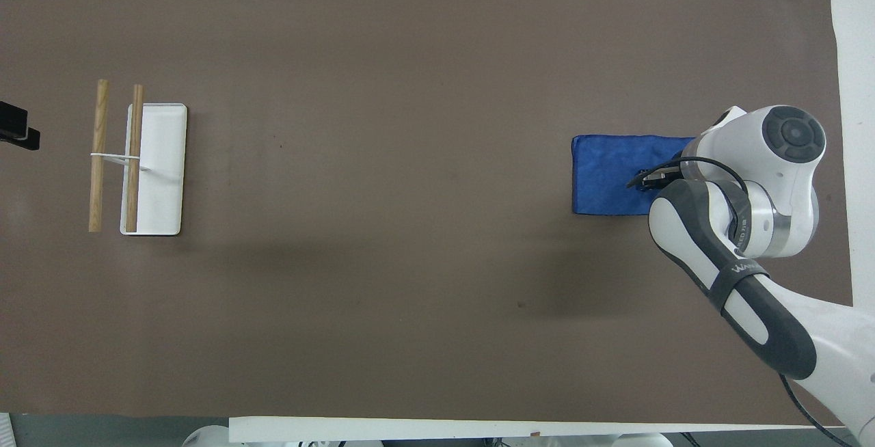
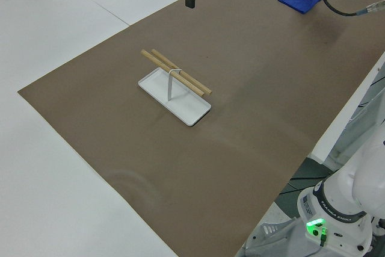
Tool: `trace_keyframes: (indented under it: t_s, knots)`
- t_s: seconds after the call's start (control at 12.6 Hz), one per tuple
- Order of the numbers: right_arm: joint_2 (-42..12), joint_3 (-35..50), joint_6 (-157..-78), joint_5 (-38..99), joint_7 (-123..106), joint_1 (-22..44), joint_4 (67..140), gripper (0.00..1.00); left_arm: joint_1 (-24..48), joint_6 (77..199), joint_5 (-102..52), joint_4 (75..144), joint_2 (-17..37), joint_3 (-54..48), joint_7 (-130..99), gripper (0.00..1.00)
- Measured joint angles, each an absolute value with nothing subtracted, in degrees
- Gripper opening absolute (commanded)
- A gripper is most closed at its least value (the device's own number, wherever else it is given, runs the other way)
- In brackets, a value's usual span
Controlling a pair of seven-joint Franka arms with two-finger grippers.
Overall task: Right arm passes towel to left arm to hang
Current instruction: 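Close the right gripper on the blue towel's edge, then lift the towel with the right gripper while the left gripper approaches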
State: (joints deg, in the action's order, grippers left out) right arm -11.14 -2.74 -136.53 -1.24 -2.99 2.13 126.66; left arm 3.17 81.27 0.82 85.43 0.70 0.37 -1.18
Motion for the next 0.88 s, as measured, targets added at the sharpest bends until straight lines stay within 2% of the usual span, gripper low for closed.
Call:
trace_keyframes:
  t_s: [0.16,0.32,0.64,0.88]
  knots:
    - [-11.11,-2.74,-136.37,-1.25,-2.99,2.15,126.49,0.0,2.4,80.11,0.85,85.44,0.61,0.43,-1.36,1.0]
    - [-11.11,-2.62,-132.49,-1.25,-3.02,2.24,124.45,0.0,0.91,76.9,0.98,85.45,0.42,0.52,-1.36,1.0]
    - [-10.54,-1.25,-113.72,9.56,-2.63,3.02,110.72,0.0,0.03,75.79,3.12,86.96,-0.44,0.72,-7.57,1.0]
    - [-10.26,-1.15,-108.49,21.41,6.14,6.15,105.12,0.0,0.44,85.15,3.13,95.56,-3.74,0.01,-20.31,1.0]
